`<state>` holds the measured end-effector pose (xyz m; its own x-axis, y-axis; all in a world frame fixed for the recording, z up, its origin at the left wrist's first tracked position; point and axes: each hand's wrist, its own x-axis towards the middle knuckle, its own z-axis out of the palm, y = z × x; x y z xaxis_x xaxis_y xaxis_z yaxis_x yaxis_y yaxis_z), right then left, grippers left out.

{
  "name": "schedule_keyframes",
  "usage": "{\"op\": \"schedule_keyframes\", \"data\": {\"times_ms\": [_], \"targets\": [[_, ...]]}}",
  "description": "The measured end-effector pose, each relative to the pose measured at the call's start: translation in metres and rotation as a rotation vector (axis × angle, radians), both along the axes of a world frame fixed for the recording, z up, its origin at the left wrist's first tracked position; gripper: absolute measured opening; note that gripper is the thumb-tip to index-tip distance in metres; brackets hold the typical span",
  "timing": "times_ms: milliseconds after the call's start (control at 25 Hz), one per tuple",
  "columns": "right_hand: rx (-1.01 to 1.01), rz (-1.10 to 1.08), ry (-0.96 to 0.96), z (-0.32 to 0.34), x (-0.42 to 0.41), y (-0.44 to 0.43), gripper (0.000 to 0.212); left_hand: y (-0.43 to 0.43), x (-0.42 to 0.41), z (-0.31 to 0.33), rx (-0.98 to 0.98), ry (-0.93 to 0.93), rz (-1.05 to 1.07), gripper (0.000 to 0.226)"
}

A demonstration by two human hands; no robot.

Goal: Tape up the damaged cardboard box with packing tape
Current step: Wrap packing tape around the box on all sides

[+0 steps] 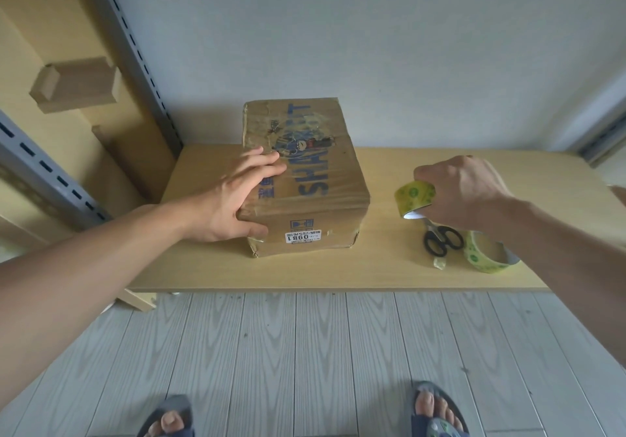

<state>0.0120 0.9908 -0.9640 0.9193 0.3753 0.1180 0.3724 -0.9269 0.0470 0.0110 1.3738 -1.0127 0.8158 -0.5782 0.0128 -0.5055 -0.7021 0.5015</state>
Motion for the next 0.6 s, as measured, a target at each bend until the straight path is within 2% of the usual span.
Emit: {"op": "schedule_keyframes", "data": {"times_ms": [240, 440, 520, 600], "targets": [[0.001, -0.043, 0.062, -0.017, 0.007, 0.003, 0.044, 0.000, -0.001, 0.002, 0.002, -0.008, -0.007, 0.102], [0.042, -0.099, 0.131, -0.034, 0.016, 0.015, 0.034, -0.009, -0.006, 0.024, 0.246, -0.003, 0.029, 0.110], [0.059, -0.121, 0.163, -0.039, 0.018, 0.021, 0.033, -0.029, -0.008, 0.029, 0.345, -0.107, 0.136, 0.101], [0.062, -0.126, 0.199, -0.044, 0.018, 0.027, 0.029, -0.058, -0.006, 0.029, 0.334, -0.244, 0.243, 0.097]]}}
